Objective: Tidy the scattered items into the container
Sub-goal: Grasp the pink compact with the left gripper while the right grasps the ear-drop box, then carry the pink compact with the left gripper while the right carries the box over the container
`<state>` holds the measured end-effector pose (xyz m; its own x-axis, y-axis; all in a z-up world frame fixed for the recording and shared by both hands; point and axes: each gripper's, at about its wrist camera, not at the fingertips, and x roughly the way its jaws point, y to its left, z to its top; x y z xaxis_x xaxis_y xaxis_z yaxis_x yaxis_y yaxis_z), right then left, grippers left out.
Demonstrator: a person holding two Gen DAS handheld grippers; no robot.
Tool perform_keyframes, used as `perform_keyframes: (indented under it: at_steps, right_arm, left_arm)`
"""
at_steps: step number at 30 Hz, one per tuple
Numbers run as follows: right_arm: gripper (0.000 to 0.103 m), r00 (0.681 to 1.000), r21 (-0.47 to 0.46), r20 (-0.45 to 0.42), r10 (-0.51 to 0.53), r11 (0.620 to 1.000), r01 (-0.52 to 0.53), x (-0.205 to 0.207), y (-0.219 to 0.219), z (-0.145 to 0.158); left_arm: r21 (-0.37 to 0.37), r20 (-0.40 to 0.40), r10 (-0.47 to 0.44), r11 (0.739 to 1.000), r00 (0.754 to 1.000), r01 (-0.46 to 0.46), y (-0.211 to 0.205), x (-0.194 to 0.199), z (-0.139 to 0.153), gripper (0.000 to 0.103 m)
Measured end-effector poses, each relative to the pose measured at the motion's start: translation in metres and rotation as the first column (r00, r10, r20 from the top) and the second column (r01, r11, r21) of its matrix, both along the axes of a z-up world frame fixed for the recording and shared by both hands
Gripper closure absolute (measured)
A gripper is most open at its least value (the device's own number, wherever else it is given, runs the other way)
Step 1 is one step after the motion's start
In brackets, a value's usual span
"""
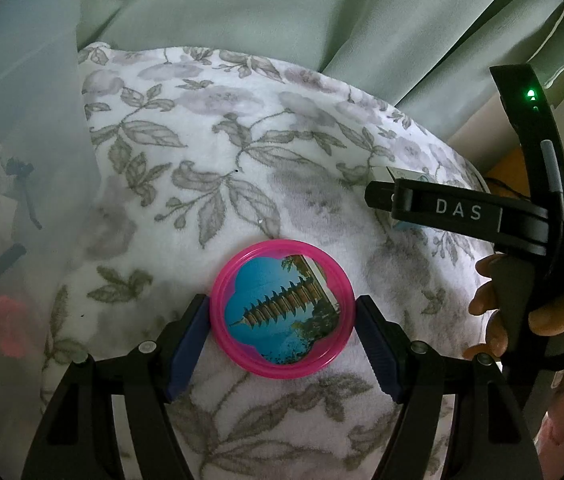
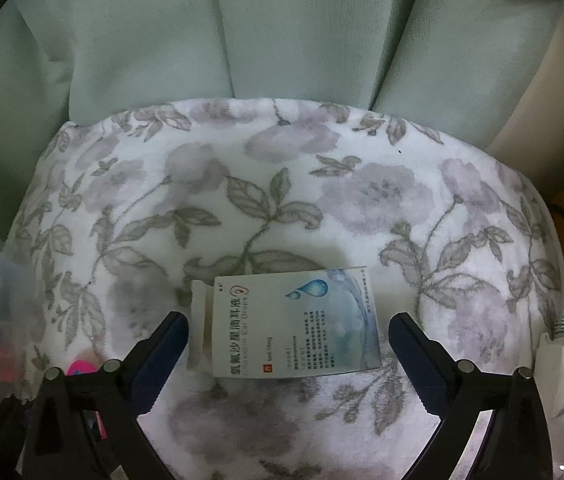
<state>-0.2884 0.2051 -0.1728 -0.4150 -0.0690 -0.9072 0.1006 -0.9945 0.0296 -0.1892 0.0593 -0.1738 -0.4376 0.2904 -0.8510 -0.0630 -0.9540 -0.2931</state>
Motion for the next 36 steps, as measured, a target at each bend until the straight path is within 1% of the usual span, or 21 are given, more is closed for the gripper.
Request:
perform_keyframes:
  at_steps: [7,9,12,15,17,20,23,25,29,36]
  right_arm:
    - [0.002,1.000,0.018,0.007,-0.006,1.000,0.006,-0.005,-0.001,-0.004]
    - [0.004,1.000,0.024,0.010,-0.006,1.000,0.006,-0.006,-0.001,-0.004]
    - [0.010,1.000,0.022,0.009,-0.002,1.000,0.002,-0.007,-0.001,-0.003]
    - [0.019,1.000,0.008,0.015,-0.011,1.000,0.011,-0.007,0.002,0.000]
    - [0.026,1.000,0.005,0.019,-0.023,1.000,0.023,-0.006,0.006,0.001]
    - [0.028,0.999,-0.011,0.026,-0.039,0.999,0.040,-0.005,0.011,0.002]
    - [0.028,0.997,-0.039,0.031,-0.065,0.997,0.066,0.001,0.017,0.004]
    - [0.028,0.996,-0.070,0.037,-0.086,0.994,0.088,0.010,0.022,0.007]
    - [0.028,0.992,-0.098,0.043,-0.120,0.987,0.124,0.037,0.031,0.013]
    - [0.028,0.979,-0.156,0.055,-0.197,0.967,0.203,0.115,0.051,0.025]
  left_arm:
    - [-0.006,0.003,-0.005,1.000,1.000,0.005,0.001,-0.001,0.000,0.029]
    - [-0.008,0.004,-0.006,1.000,1.000,0.006,0.001,-0.001,0.000,0.029]
    - [-0.004,0.006,-0.006,1.000,1.000,0.006,-0.001,-0.001,0.000,0.029]
    - [-0.016,0.003,-0.008,1.000,1.000,0.008,0.000,-0.001,0.000,0.029]
    - [-0.026,0.002,-0.009,1.000,1.000,0.009,0.001,-0.001,0.000,0.029]
    - [-0.033,0.003,-0.010,0.999,1.000,0.011,0.002,-0.001,0.000,0.029]
    - [-0.026,0.005,-0.008,1.000,1.000,0.008,-0.001,-0.001,0.000,0.029]
    - [-0.032,0.001,-0.008,0.999,1.000,0.009,0.000,0.000,-0.001,0.029]
    - [-0.060,0.000,-0.007,0.998,1.000,0.007,0.003,0.001,0.000,0.029]
    - [-0.079,0.000,0.015,0.997,1.000,-0.015,0.003,0.011,0.009,0.029]
